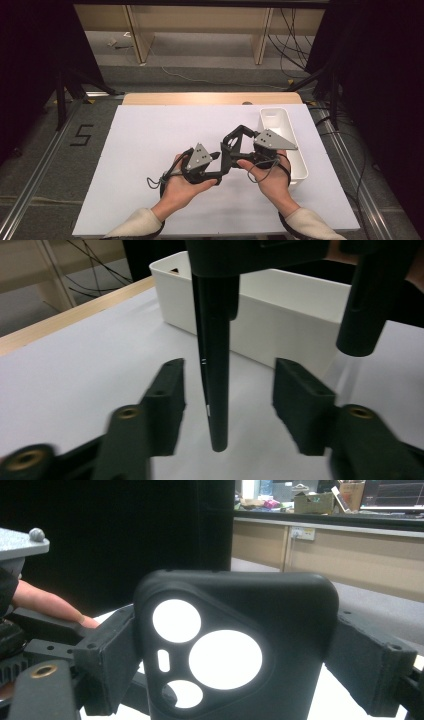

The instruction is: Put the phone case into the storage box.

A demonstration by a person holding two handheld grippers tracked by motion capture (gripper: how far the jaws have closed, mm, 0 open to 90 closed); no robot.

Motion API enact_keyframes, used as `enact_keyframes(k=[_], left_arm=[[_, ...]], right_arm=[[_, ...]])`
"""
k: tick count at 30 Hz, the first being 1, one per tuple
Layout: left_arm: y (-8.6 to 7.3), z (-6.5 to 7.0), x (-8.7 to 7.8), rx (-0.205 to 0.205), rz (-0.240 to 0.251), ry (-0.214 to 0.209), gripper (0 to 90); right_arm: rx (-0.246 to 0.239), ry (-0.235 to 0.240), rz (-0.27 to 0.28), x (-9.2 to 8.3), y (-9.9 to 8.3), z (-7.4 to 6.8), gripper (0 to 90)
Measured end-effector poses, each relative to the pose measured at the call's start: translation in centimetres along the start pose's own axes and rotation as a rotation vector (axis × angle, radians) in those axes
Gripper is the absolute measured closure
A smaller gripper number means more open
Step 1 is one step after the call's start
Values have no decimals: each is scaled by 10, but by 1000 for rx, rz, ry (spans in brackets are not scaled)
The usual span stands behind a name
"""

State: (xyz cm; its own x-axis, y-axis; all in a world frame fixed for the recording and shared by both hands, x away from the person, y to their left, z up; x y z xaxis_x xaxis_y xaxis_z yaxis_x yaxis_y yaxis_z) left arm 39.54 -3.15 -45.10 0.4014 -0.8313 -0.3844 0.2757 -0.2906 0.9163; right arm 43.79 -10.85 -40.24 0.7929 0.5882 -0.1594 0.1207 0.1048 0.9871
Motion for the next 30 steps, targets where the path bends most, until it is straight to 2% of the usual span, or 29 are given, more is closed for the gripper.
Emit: enact_keyframes(k=[4,9,14,20,30], left_arm=[[-3,2,-4,21,-10,-11,149],[-9,-2,-16,53,-8,-7,50],[-11,-13,-32,40,20,25,4],[-18,-25,-50,32,23,68,0],[-27,-33,-74,-2,50,103,0]], right_arm=[[8,-3,10,0,3,2,152],[19,-11,20,-1,9,6,152],[25,-18,29,-1,13,10,152],[31,-25,33,-1,17,12,152],[39,-38,39,-3,23,16,152]])
Point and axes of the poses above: each handheld gripper's, and its own axes: x roughly forward along the jaws, y roughly out of its top, z roughly to its right, the point moved 9 cm from there along x, roughly forward along the jaws, and after that the axes turned 9 degrees about -y, right-handed, at the moved point
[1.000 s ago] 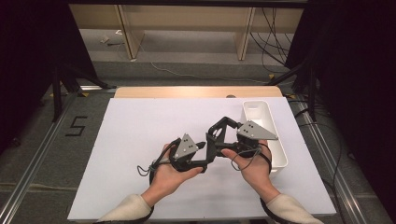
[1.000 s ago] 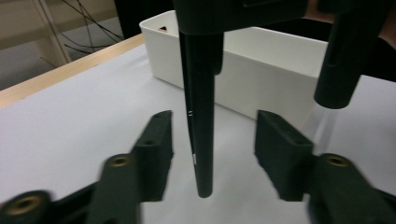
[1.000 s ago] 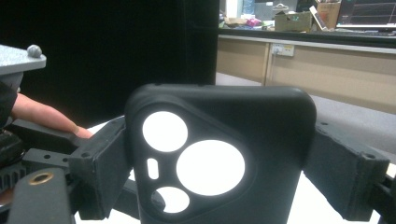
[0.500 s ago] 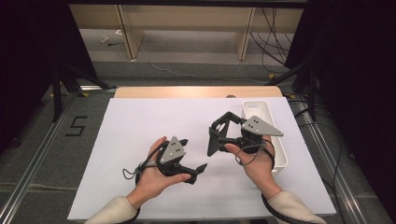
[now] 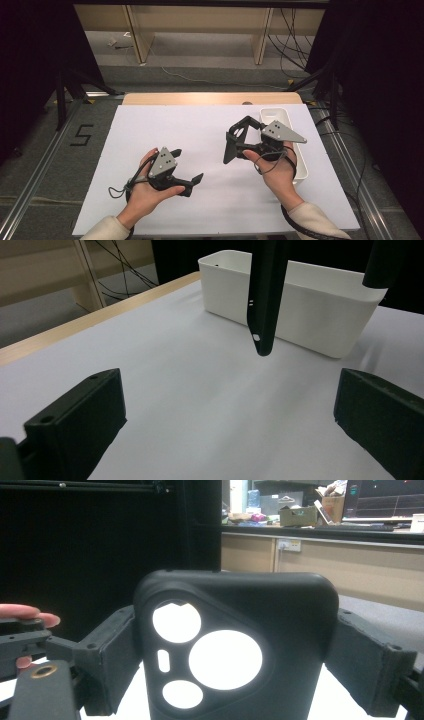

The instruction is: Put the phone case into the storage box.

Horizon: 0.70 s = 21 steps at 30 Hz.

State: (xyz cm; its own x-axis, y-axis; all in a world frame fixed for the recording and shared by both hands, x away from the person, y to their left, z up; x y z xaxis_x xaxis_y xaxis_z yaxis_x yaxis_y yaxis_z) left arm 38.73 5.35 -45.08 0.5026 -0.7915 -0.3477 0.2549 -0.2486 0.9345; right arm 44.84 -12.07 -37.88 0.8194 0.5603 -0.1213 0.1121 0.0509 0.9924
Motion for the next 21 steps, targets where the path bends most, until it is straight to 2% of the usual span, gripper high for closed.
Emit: enact_keyframes(k=[21], left_arm=[[-15,-17,-30,-14,6,60,1]], right_arm=[[10,-32,13,-3,8,13,152]])
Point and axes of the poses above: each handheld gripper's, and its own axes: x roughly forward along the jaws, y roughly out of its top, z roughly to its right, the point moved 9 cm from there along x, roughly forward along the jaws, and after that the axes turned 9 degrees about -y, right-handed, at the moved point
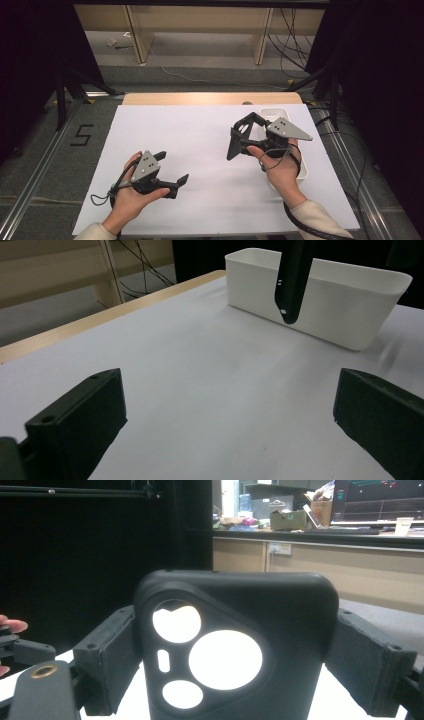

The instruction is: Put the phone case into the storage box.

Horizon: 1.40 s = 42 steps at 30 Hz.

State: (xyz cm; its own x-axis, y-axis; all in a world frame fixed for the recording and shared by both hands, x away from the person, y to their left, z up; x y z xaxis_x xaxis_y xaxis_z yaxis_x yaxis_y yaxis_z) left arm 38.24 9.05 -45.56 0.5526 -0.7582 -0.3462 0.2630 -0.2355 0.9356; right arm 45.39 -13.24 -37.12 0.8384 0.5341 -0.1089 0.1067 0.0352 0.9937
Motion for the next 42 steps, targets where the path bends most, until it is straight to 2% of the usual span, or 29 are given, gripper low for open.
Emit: enact_keyframes(k=[15,24,42], left_arm=[[-8,-7,-12,-8,-2,29,4],[-11,-8,-12,-5,-11,33,4],[-9,-9,-12,-9,2,38,6]], right_arm=[[16,-50,11,-4,8,16,152],[26,-84,17,-7,15,29,153],[48,-156,37,-15,26,55,153]])
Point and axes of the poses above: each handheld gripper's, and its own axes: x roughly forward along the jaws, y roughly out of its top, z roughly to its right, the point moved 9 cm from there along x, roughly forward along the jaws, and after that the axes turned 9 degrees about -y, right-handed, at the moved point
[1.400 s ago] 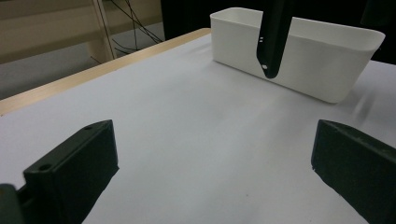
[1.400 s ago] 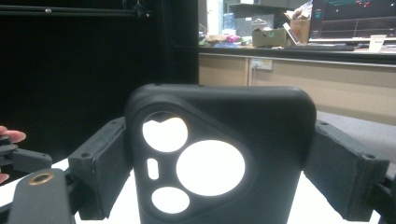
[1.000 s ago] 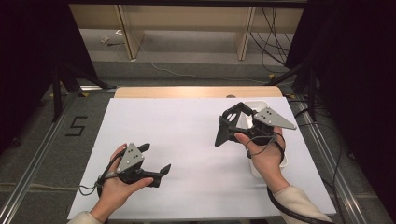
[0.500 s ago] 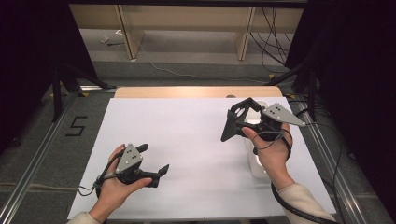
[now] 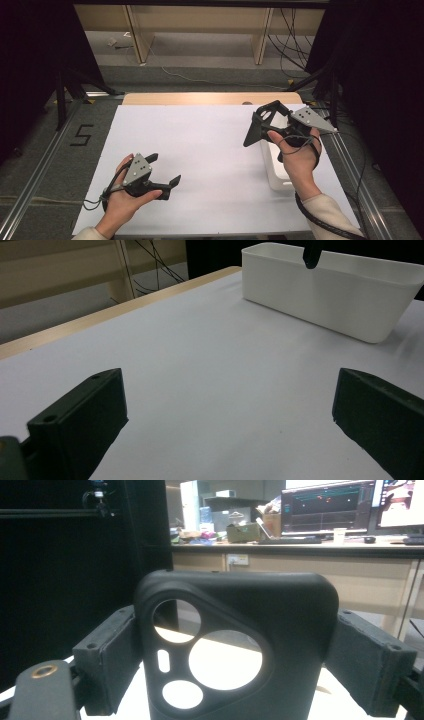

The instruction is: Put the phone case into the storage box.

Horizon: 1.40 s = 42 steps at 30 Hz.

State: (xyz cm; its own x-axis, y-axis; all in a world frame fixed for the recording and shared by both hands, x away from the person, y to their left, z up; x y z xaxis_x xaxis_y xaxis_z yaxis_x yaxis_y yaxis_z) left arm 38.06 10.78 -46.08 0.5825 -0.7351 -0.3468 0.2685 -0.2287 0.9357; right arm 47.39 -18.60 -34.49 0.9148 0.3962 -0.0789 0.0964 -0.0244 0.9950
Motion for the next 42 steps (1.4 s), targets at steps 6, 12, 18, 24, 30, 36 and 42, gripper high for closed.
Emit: enact_keyframes(k=[6,12,18,24,30,36,42], left_arm=[[0,1,1,0,-1,-3,6],[1,0,0,-3,7,4,8],[1,-2,-1,-2,9,7,7],[0,-2,0,-4,7,7,9],[0,-2,0,-4,7,7,11],[0,-1,0,-4,5,6,13],[0,-1,0,-4,6,6,16]], right_arm=[[10,-26,11,-2,5,11,153],[20,-63,10,-3,7,25,152],[26,-95,13,-5,9,37,152],[33,-123,10,-5,8,47,152],[41,-145,11,-6,8,58,152],[55,-165,7,-7,7,67,152],[54,-182,1,-6,4,73,152]])
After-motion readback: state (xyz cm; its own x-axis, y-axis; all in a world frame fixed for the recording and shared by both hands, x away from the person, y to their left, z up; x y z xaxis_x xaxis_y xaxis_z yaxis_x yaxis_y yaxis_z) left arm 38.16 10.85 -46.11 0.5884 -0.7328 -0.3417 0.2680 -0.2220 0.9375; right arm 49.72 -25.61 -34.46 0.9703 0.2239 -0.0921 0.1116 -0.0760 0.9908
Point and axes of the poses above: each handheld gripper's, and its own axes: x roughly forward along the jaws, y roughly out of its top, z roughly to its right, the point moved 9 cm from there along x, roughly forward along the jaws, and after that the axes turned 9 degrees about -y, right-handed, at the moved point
